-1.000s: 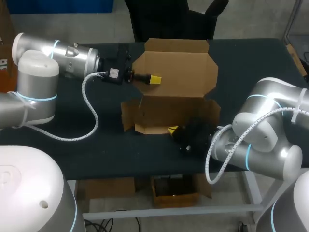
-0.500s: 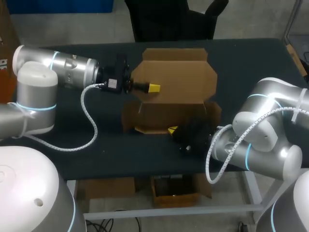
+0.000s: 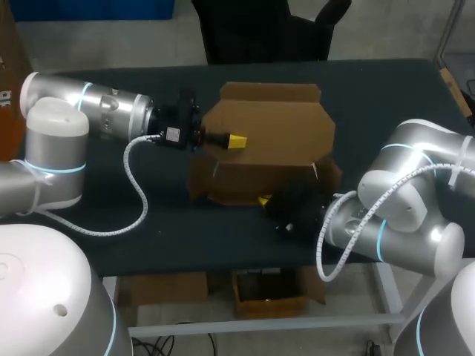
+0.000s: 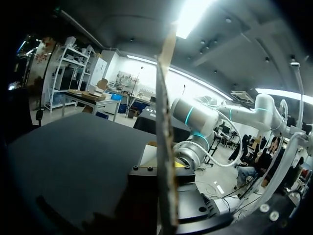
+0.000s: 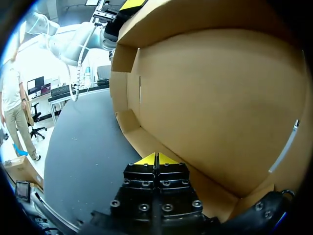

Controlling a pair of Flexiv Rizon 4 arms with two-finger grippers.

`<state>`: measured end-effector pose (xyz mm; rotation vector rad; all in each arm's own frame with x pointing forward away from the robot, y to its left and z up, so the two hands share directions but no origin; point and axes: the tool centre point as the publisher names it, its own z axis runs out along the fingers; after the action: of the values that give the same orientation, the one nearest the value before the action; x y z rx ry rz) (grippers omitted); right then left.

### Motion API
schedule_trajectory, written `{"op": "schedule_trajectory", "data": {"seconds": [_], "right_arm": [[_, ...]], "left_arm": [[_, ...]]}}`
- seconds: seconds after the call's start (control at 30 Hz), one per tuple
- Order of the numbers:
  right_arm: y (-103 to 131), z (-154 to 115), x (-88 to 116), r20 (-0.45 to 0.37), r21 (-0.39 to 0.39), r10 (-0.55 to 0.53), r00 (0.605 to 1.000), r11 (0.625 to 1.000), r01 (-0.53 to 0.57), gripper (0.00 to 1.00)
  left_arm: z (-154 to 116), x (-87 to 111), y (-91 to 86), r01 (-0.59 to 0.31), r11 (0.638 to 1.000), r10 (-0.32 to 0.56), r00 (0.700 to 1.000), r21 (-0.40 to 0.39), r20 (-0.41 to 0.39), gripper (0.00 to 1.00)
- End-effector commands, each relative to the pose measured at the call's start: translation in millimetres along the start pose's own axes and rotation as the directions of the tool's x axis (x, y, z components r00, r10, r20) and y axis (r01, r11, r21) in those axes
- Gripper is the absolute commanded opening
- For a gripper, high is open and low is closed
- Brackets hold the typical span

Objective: Assemble the packaging by folding the flat box into shape, placing the metal phone stand inside, and closing the box properly

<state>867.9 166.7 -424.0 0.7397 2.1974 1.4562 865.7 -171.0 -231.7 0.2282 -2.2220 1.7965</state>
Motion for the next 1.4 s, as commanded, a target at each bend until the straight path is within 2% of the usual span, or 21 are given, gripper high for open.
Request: {"op": "schedule_trajectory", "data": {"seconds": [0.03,0.33,0.67,1.4], "right_arm": [[-1.0,2.9,3.4,0.021,-0.002,-0.001,1.000,1.000,0.001,0.00],[-1.0,2.9,3.4,0.021,-0.002,-0.001,1.000,1.000,0.001,0.00],[-1.0,2.9,3.4,0.021,-0.002,-0.001,1.000,1.000,0.001,0.00],[-1.0,2.9,3.4,0.021,-0.002,-0.001,1.000,1.000,0.001,0.00]], "left_arm": [[0.2,0.9,5.8,-0.011,1.000,0.011,1.000,0.007,-0.005,0.00],[-0.1,2.0,8.7,-0.029,0.999,0.029,1.000,0.024,0.007,0.00],[2.3,-1.4,10.3,-0.009,1.000,0.009,0.999,-0.001,0.035,0.00],[-0.8,-1.8,11.8,-0.001,1.000,0.001,0.999,-0.003,0.051,0.00]]}}
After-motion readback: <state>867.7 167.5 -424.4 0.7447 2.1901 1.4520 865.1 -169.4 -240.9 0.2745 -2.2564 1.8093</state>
